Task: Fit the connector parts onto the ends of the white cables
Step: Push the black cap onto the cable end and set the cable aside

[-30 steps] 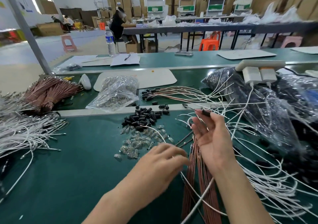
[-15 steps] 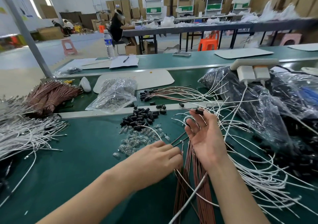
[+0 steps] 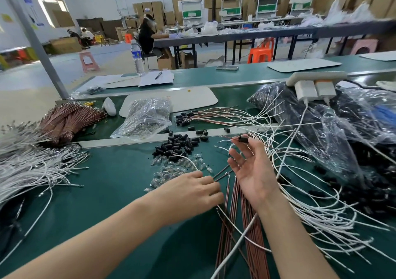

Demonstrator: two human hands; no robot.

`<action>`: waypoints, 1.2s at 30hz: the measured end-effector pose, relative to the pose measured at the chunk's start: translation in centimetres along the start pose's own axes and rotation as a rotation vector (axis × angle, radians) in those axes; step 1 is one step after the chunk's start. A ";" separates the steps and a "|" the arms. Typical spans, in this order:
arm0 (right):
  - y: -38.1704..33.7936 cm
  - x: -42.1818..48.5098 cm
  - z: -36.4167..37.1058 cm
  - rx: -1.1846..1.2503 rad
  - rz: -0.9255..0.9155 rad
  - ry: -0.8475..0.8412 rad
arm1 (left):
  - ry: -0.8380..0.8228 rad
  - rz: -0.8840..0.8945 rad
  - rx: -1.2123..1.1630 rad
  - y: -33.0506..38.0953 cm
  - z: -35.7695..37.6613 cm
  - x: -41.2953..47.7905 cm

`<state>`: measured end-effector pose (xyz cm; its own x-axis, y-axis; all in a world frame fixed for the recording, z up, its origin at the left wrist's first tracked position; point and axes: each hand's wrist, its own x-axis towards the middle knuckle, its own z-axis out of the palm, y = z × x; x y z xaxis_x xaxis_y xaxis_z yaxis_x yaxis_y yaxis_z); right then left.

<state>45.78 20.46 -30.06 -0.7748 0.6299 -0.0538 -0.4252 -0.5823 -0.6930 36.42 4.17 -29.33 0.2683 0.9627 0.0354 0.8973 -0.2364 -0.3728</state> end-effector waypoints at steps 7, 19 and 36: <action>-0.1 0.0 -0.3 0.018 -0.001 -0.046 | 0.134 -0.004 0.155 -4.7 -4.6 -0.7; 0.9 -0.1 0.2 -0.101 -0.009 -0.068 | 0.010 -0.659 0.071 -6.5 -1.8 -15.7; 2.7 0.7 0.4 -0.165 0.048 -0.010 | 0.188 -1.098 -0.491 0.6 3.9 -4.5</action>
<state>43.86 19.13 -31.67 -0.7975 0.5976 -0.0835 -0.3053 -0.5190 -0.7984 34.41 0.20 -33.29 -0.7071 0.6575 0.2601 0.7051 0.6281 0.3291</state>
